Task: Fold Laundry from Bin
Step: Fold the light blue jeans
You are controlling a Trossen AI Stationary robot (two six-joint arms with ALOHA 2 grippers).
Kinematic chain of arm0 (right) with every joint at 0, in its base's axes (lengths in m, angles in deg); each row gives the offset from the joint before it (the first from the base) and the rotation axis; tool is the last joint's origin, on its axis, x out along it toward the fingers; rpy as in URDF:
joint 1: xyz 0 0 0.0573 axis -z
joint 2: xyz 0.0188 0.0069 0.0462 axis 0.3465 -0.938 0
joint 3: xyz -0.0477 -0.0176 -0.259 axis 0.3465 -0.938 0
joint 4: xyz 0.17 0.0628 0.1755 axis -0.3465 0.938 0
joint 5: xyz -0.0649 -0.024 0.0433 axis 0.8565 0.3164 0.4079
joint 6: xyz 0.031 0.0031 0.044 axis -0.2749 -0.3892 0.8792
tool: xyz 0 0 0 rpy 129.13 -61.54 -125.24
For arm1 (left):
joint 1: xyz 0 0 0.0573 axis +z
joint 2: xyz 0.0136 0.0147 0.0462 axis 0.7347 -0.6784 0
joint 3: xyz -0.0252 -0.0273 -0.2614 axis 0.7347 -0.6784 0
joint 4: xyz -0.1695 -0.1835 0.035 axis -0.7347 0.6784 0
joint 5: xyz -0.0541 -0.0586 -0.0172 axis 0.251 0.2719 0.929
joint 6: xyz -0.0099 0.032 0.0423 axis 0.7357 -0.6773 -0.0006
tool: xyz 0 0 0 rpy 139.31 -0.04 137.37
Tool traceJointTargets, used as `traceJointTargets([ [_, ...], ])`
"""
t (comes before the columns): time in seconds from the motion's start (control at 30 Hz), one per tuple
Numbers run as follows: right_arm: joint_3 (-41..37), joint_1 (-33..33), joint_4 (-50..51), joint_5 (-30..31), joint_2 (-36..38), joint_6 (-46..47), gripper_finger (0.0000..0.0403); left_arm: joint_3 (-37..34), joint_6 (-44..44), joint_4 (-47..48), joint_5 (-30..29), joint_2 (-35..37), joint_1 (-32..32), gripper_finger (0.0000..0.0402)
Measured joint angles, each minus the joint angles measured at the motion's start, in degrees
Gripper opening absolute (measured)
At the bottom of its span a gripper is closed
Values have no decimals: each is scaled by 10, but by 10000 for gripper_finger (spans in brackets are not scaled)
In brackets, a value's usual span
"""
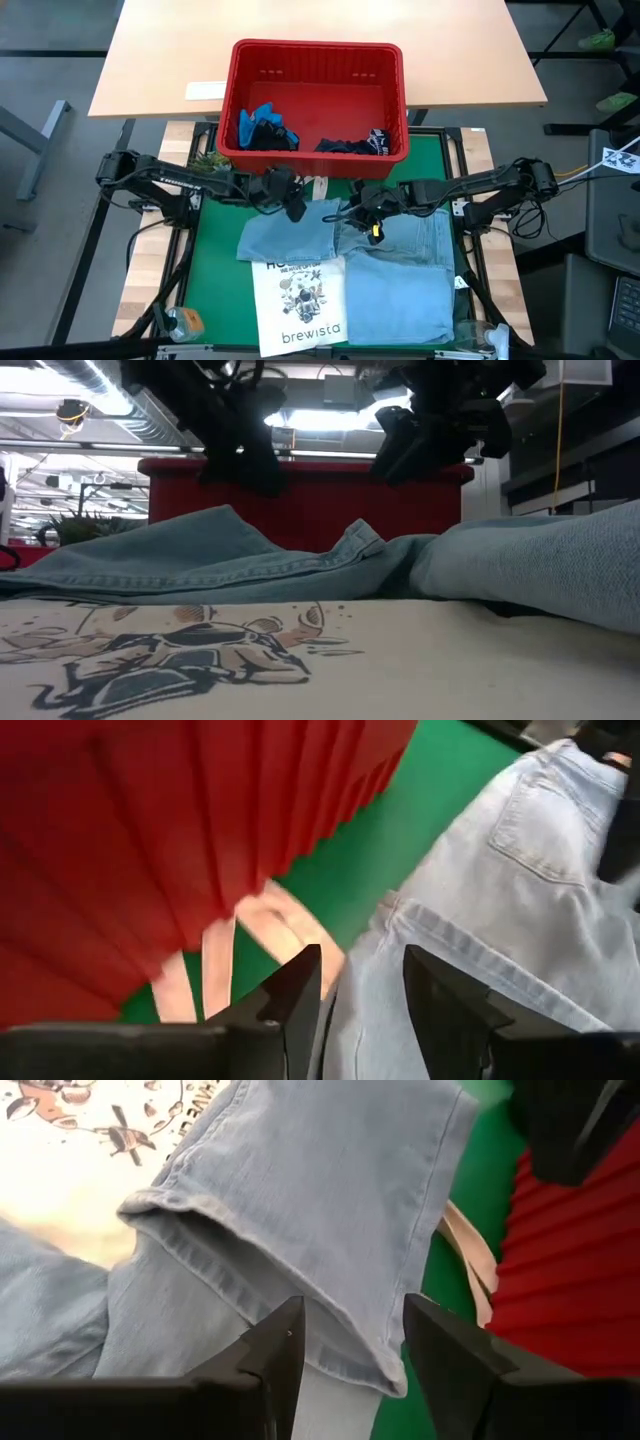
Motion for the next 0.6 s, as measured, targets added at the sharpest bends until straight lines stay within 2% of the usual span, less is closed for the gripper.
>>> traceJointTargets([
  [0.2, 0, 0, -43, 3, -1, 0, 170, 0, 50, 32, 93, -8, 19, 114],
  [0.33, 1, 0, -61, 19, -14, -27, 170, 0, 50, 43, 108, -7, 19, 102],
  [0.5, 1, 0, -67, 20, -65, -46, 170, 0, 50, 45, 107, -7, 19, 93],
  [0.6, 1, 1, -75, 44, -99, -47, 170, 0, 47, 47, 108, -7, 19, 93],
])
